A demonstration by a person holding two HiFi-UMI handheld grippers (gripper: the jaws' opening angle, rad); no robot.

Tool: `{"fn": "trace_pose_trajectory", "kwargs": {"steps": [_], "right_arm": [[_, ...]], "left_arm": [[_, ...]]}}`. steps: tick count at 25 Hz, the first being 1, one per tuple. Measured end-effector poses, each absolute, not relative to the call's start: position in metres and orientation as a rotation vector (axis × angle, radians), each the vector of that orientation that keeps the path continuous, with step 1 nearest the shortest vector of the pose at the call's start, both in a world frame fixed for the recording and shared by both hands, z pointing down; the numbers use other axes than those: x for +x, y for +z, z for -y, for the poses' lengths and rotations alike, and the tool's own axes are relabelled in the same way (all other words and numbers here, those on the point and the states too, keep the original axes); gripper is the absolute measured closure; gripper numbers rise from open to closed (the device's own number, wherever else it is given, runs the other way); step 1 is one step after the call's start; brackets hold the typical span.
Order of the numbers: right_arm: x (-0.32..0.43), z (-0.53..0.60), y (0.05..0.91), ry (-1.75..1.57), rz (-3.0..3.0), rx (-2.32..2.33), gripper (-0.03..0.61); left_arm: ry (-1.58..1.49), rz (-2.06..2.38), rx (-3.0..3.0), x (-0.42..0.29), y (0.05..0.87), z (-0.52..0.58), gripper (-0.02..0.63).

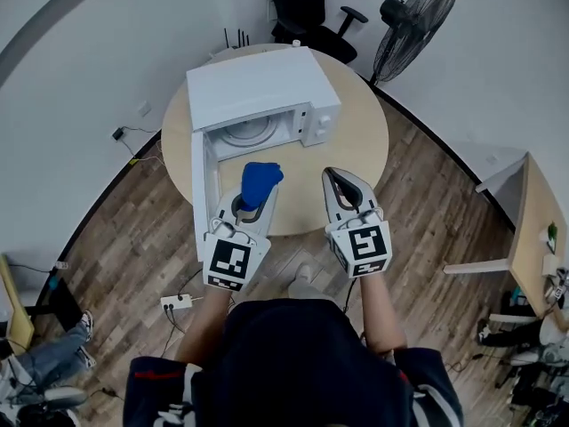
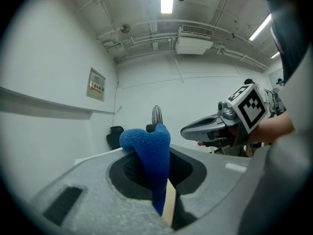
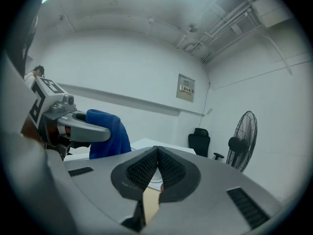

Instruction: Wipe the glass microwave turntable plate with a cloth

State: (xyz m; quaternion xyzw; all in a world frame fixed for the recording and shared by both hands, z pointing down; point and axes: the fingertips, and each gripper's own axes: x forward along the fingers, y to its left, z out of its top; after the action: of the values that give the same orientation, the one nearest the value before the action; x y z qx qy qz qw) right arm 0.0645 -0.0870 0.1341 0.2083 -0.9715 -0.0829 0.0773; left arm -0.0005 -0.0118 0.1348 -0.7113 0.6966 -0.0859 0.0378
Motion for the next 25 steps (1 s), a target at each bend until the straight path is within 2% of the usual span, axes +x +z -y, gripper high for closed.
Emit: {"fn": "trace_pose_trajectory", "kwargs": {"steps": [12,25], "right_arm": [[0.031,0.150,0.161,-0.199,2.939,0.315,0.569],[0.008,0.168,0.223,-0.164,2.829,0.132,0.569]], "left_arm": [[-0.309,-2.421,-1.988,-0.026,0.159,0.061,0.560],[-0.309,-2.596,-1.985,-0.036,0.220,0.083,0.560]]}}
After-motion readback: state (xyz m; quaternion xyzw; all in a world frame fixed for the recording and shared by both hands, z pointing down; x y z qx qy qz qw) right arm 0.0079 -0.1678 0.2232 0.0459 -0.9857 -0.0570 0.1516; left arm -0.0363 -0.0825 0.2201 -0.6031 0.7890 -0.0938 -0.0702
